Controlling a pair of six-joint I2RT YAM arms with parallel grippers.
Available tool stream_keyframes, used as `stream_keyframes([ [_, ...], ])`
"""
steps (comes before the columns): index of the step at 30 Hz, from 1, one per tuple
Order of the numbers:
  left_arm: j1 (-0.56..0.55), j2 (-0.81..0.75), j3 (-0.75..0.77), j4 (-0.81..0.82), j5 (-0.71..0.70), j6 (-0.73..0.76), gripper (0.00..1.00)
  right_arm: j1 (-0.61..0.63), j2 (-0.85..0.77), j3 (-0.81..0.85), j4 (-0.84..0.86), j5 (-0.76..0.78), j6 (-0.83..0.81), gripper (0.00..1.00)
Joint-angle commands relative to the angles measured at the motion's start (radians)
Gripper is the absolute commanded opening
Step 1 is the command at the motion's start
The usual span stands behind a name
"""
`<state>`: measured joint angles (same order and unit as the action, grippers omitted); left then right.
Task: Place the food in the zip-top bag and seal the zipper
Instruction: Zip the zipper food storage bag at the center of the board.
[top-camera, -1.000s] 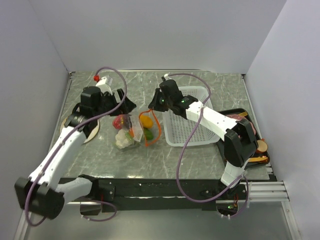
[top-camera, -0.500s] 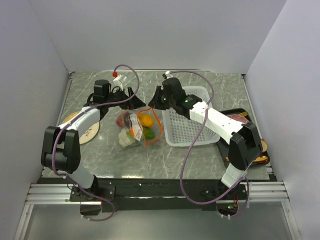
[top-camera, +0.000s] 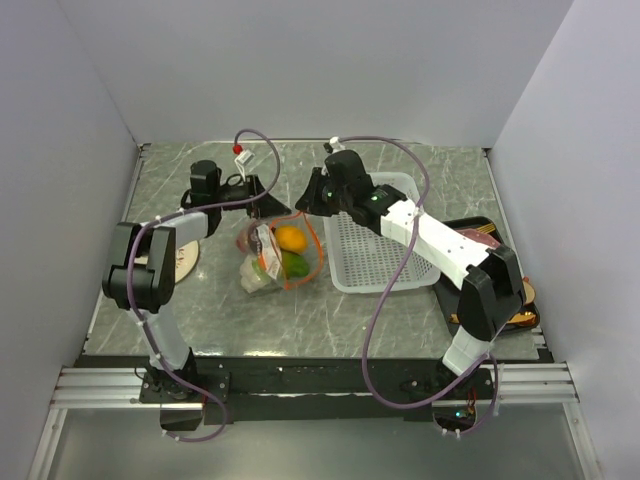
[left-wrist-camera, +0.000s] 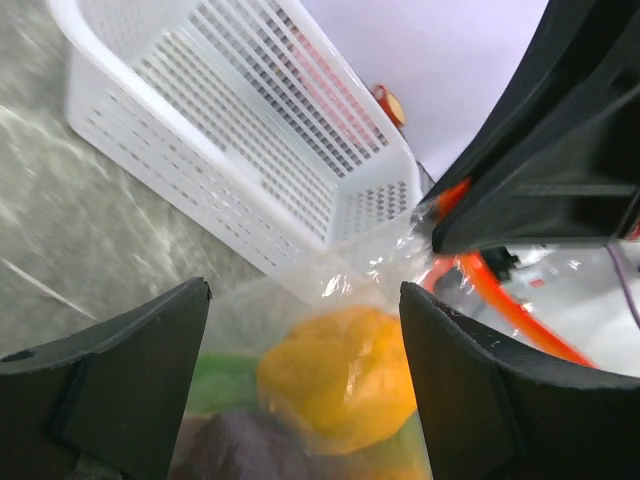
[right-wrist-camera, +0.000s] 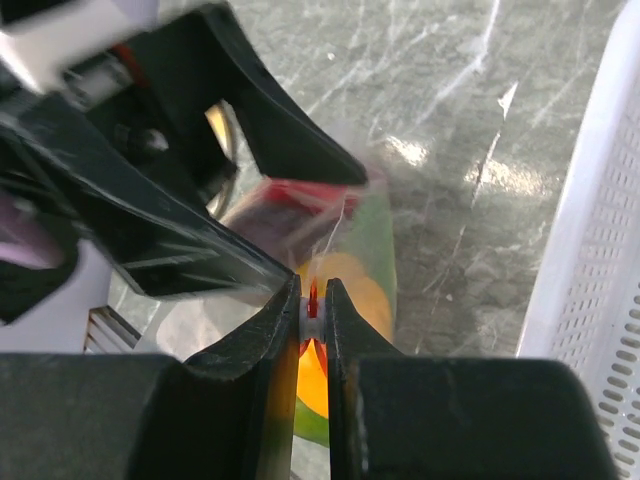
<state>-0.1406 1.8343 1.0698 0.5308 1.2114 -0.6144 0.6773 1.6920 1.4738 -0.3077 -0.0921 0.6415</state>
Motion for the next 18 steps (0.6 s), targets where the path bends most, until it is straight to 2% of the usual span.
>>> stream_keyframes([
  [1,-0.004,0.032,-0.021,0.274,0.115,-0.169,0.84,-0.007,-0.04,0.066,0.03,-0.009,-0.013,0.13],
  [3,-0.004,0.057,-0.028,0.414,0.125,-0.237,0.82,-0.007,-0.037,0.071,0.027,-0.012,-0.014,0.13],
  [4,-0.005,0.075,-0.043,0.495,0.129,-0.336,0.82,-0.008,-0.035,0.074,0.024,-0.011,-0.016,0.13],
  [5,-0.005,0.085,-0.054,0.652,0.129,-0.393,0.83,-0.007,-0.034,0.079,0.022,-0.008,-0.019,0.13],
  [6,-0.005,0.098,-0.063,0.738,0.129,-0.447,0.85,-0.008,-0.034,0.079,0.019,-0.008,-0.017,0.13],
  [8,-0.008,0.163,-0.057,0.897,0.128,-0.638,0.85,-0.009,-0.029,0.074,0.022,-0.012,-0.019,0.14],
  [9,-0.011,0.192,-0.042,1.111,0.123,-0.719,0.86,-0.008,-0.028,0.074,0.024,-0.018,-0.017,0.14],
  [10,-0.013,0.257,-0.027,1.218,0.114,-0.905,0.86,-0.008,-0.025,0.075,0.022,-0.023,-0.016,0.14],
  [11,-0.013,0.293,-0.009,1.335,0.108,-0.982,0.86,-0.008,-0.023,0.072,0.024,-0.026,-0.014,0.14],
  [18,-0.05,0.313,0.038,1.324,0.097,-0.986,0.81,-0.008,-0.023,0.065,0.022,-0.02,-0.014,0.14],
])
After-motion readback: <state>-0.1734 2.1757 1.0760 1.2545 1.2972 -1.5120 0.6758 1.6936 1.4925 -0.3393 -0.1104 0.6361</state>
